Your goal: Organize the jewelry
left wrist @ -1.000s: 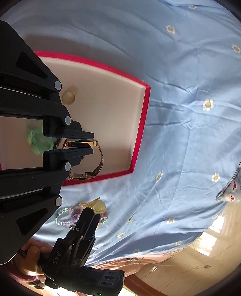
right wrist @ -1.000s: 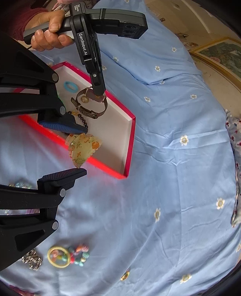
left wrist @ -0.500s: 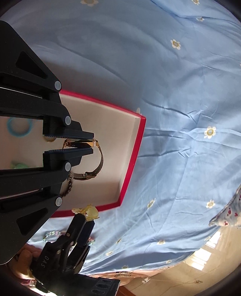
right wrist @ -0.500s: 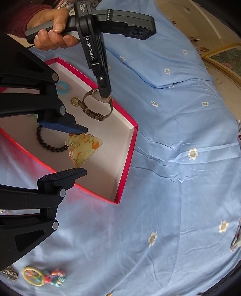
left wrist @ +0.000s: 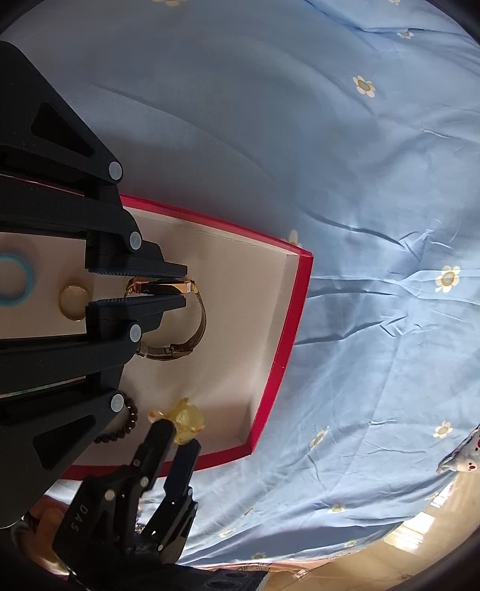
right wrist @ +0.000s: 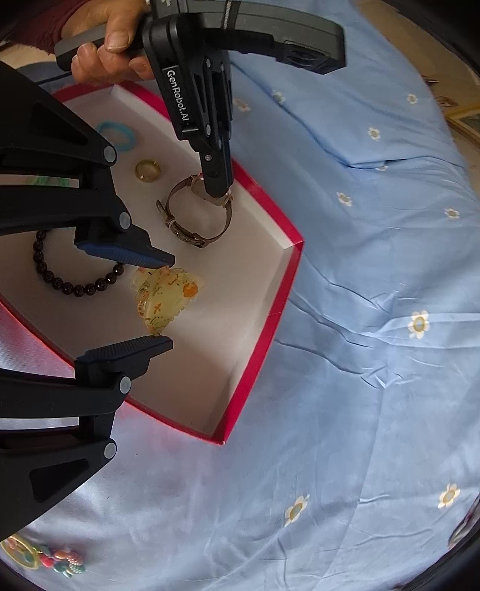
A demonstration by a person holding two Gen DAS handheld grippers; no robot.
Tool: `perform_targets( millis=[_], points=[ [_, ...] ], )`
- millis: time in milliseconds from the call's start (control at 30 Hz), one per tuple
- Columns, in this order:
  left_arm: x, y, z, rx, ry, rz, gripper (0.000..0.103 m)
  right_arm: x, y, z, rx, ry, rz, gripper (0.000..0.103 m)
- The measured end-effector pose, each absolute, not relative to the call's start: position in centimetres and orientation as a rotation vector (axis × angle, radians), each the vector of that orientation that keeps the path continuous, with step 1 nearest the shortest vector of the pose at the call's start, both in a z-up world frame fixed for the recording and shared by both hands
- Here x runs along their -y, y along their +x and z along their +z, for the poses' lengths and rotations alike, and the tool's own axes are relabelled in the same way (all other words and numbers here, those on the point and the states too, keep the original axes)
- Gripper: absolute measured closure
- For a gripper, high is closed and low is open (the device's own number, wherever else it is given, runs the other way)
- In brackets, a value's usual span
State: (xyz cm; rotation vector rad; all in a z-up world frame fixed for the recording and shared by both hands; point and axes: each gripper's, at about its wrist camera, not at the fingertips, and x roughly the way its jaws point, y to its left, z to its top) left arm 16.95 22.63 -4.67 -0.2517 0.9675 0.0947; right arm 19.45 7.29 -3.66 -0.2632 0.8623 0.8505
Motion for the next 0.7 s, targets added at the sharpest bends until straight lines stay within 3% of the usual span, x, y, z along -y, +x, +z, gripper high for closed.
perform_targets(
  millis=[433, 700],
  points=[
    [-22.11, 17.44, -4.63, -0.982, -0.215, 0.113, 0.094, -7.74, 20.08, -4.14, -0.888, -0.266, 0.864, 0.062],
    [-22.43, 17.06, -4.58, -0.982, -0.227, 0.132, 0.071, -7.50, 20.32, -4.23, -0.900, -0.233, 0.868, 0.060]
  ],
)
